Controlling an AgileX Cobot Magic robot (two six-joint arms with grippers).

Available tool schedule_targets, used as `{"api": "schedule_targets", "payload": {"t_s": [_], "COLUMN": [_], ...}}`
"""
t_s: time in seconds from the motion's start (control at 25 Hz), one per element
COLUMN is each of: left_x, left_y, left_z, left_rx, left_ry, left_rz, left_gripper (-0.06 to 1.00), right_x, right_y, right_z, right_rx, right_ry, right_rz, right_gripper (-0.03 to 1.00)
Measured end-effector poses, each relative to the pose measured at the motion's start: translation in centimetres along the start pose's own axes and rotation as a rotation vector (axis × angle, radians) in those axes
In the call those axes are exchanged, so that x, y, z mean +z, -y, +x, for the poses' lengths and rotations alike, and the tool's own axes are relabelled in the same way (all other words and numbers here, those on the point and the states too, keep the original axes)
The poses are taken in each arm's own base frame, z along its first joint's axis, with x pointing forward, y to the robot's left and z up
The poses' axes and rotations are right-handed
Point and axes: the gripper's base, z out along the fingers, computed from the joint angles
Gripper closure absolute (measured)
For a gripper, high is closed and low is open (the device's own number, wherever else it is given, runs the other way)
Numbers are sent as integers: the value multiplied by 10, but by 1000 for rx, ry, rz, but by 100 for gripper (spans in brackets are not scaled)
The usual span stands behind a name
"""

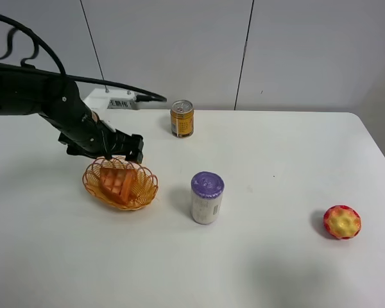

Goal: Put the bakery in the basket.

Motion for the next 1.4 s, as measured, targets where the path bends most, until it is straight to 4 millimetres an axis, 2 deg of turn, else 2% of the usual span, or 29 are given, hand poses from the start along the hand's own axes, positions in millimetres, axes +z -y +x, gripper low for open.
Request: {"api": "schedule_targets", "payload": {"t_s": [0.16, 0.24, 0.32, 0.36, 0.4, 0.56, 0.64, 0.76, 0.88, 0.96, 1.04, 1.16, 1.28, 1.4], "left_x": [-59, -100, -142, -169, -188, -264, -301, -342, -354, -348, -331, -297, -263, -254], "left_y": [-7, -19, -31, -38, -42, -53, -53, -55, -58, -61, -65, -70, -71, -68], "left_z": [-20, -25, -22, -16, -10, 35, 69, 131, 185, 211, 230, 244, 249, 249], "left_rx": [-25, -33, -29, -31, -35, -72, -80, -82, -88, -90, -92, -91, -91, -51], "left_ry": [197, 294, 370, 412, 437, 494, 536, 623, 704, 732, 722, 649, 553, 536], "left_rz": [24, 8, -30, -57, -77, -139, -159, -198, -213, -215, -222, -232, -212, -169], "left_gripper": [-4, -4, -4, -4, -4, -4, -4, -4, -4, -4, -4, -4, -4, -4], "right_x": [0, 0, 0, 0, 0, 0, 0, 0, 0, 0, 0, 0, 0, 0], "right_y": [0, 0, 0, 0, 0, 0, 0, 0, 0, 0, 0, 0, 0, 0], "right_z": [0, 0, 0, 0, 0, 0, 0, 0, 0, 0, 0, 0, 0, 0], "right_rx": [0, 0, 0, 0, 0, 0, 0, 0, 0, 0, 0, 0, 0, 0], "right_ry": [0, 0, 0, 0, 0, 0, 0, 0, 0, 0, 0, 0, 0, 0], "right_rz": [0, 0, 0, 0, 0, 0, 0, 0, 0, 0, 0, 0, 0, 0], "right_gripper": [-2, -2, -2, -2, -2, -2, -2, -2, -2, -2, -2, -2, -2, -2]}}
